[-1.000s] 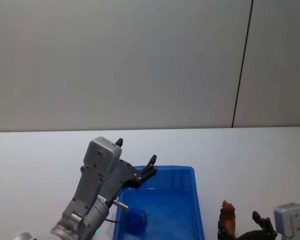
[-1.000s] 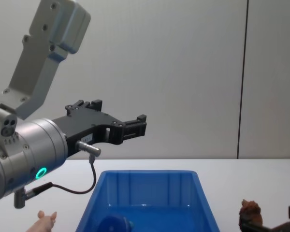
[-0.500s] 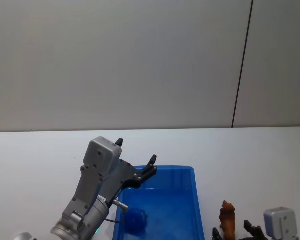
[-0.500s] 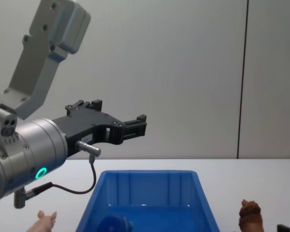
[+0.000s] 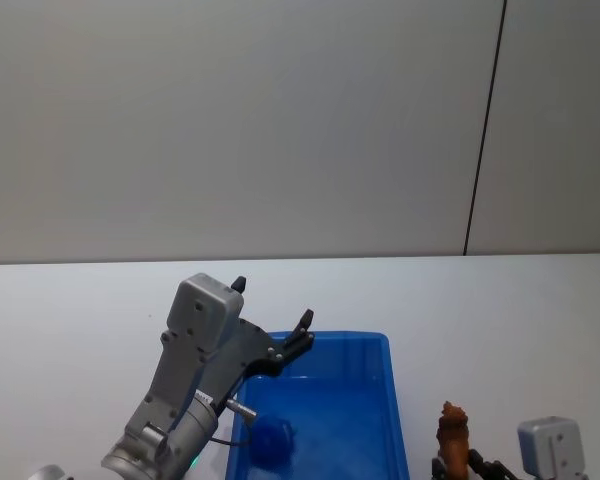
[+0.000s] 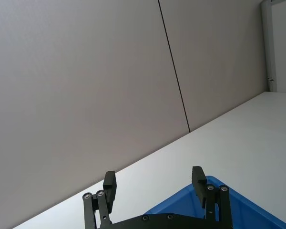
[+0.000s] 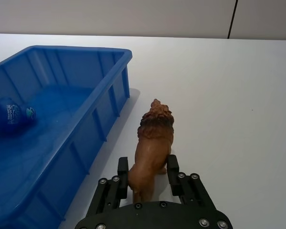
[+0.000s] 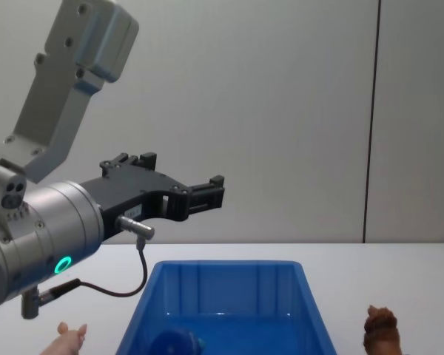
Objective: Pick up the two dolls from the table and place them into the box.
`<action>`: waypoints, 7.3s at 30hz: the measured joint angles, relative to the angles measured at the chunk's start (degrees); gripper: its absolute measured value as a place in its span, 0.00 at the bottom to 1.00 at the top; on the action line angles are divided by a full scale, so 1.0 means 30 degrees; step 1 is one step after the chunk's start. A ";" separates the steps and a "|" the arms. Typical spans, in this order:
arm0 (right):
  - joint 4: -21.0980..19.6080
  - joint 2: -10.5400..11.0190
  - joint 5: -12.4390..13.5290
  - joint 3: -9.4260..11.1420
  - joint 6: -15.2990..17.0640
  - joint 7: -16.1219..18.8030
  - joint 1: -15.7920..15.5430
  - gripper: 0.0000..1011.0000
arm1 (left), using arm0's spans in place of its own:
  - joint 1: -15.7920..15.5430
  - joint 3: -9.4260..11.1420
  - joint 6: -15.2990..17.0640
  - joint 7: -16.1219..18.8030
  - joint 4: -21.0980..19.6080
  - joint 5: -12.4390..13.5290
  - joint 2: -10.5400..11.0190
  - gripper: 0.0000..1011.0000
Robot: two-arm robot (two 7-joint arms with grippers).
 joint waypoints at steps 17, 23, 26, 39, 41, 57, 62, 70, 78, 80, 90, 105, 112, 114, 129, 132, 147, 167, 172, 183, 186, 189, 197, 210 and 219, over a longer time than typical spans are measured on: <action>-0.0967 0.0110 -0.0545 0.0151 -0.0104 -0.0502 -0.0332 0.29 | 0.0000 -0.0001 0.0000 0.0000 0.0000 0.0000 0.0000 0.99; -0.1404 0.0191 -0.0679 0.0298 -0.0546 -0.0556 -0.0345 0.29 | 0.0000 0.0000 0.0000 0.0000 0.0000 -0.0001 0.0000 0.99; -0.1591 0.0217 -0.0692 0.0387 -0.0874 -0.0372 -0.0278 0.29 | 0.0000 0.0000 0.0000 -0.0001 0.0000 -0.0001 0.0000 0.99; -0.1793 0.0019 0.0236 0.0601 -0.1432 0.2014 0.0634 0.29 | 0.0001 0.0000 0.0000 0.0000 -0.0001 -0.0001 0.0000 0.99; -0.1647 -0.0107 0.0425 0.0587 -0.1424 0.2587 0.0871 0.29 | 0.0000 0.0000 0.0000 -0.0002 0.0000 0.0000 -0.0001 0.99; 0.0285 -0.1315 0.0792 0.0116 -0.0996 0.5070 0.2664 0.37 | 0.0000 0.0000 0.0000 -0.0001 -0.0001 0.0000 0.0000 0.99; 0.0757 -0.1529 0.0710 0.0051 -0.0930 0.5143 0.2960 0.50 | 0.0001 0.0000 0.0001 -0.0001 0.0000 0.0000 0.0001 0.99; 0.1090 -0.1631 0.0318 0.0053 -0.1100 0.4583 0.3138 0.77 | 0.0000 0.0000 0.0000 -0.0001 0.0000 0.0000 0.0000 0.99; 0.0876 -0.1501 -0.0161 0.0182 -0.1683 0.3291 0.2894 0.99 | 0.0000 0.0000 0.0001 -0.0002 0.0000 0.0000 0.0000 0.99; 0.0775 -0.1453 -0.0246 0.0219 -0.1787 0.3000 0.2808 0.99 | 0.0000 0.0000 0.0001 -0.0002 0.0000 -0.0001 0.0001 0.99; -0.0261 -0.0996 -0.0642 0.0528 -0.2404 0.0563 0.1819 0.99 | 0.0000 0.0001 -0.0001 -0.0001 0.0000 0.0000 0.0001 0.99; -0.1237 -0.0546 -0.0762 0.0827 -0.2658 -0.1453 0.0807 0.99 | 0.0048 -0.0022 0.0127 0.0031 -0.0041 -0.0011 0.0024 0.99; -0.1395 -0.0468 -0.0779 0.0881 -0.2704 -0.1782 0.0640 0.99 | 0.0302 -0.0142 0.0922 0.0517 -0.0480 -0.0247 0.0229 0.99; -0.1430 -0.0452 -0.0783 0.0894 -0.2714 -0.1861 0.0598 0.99 | 0.0454 -0.0212 0.1323 0.0819 -0.0722 -0.0384 0.0340 0.99; -0.1577 -0.0386 -0.0803 0.0943 -0.2753 -0.2169 0.0446 0.99 | 0.1760 -0.0845 0.4308 0.2937 -0.2554 -0.1878 0.1363 0.99; -0.1592 -0.0381 -0.0803 0.0949 -0.2758 -0.2194 0.0431 0.99 | 0.2114 -0.1018 0.5067 0.3470 -0.2937 -0.2370 0.1613 0.99; -0.1626 -0.0360 -0.0803 0.0961 -0.2757 -0.2256 0.0403 0.99 | 0.3157 -0.1498 0.7261 0.4687 -0.3680 -0.3686 0.2219 0.99; -0.1635 -0.0359 -0.0802 0.0959 -0.2755 -0.2283 0.0388 0.99 | 0.3694 -0.1815 0.8514 0.4944 -0.3048 -0.4357 0.2143 0.99; -0.1635 -0.0359 -0.0803 0.0959 -0.2755 -0.2284 0.0388 0.99 | 0.3788 -0.1874 0.8525 0.4786 -0.2755 -0.4594 0.2069 0.99; -0.1634 -0.0360 -0.0802 0.0959 -0.2754 -0.2281 0.0388 0.99 | 0.3939 -0.2009 0.8430 0.4333 -0.2063 -0.5120 0.1885 0.91; -0.1634 -0.0360 -0.0802 0.0959 -0.2754 -0.2281 0.0388 0.99 | 0.3951 -0.2029 0.8429 0.4258 -0.1960 -0.5175 0.1850 0.85; -0.1635 -0.0359 -0.0802 0.0959 -0.2754 -0.2281 0.0387 0.99 | 0.3975 -0.2052 0.8428 0.4156 -0.1843 -0.5206 0.1808 0.77; -0.1634 -0.0360 -0.0802 0.0959 -0.2753 -0.2281 0.0387 0.99 | 0.4023 -0.2112 0.8231 0.3891 -0.1711 -0.5202 0.1715 0.49; -0.1633 -0.0360 -0.0802 0.0959 -0.2756 -0.2281 0.0388 0.99 | 0.3995 -0.2253 0.6934 0.3187 -0.1957 -0.4801 0.1604 0.35; -0.1634 -0.0360 -0.0802 0.0959 -0.2756 -0.2281 0.0386 0.99 | 0.3839 -0.2410 0.5694 0.2467 -0.2461 -0.4244 0.1638 0.35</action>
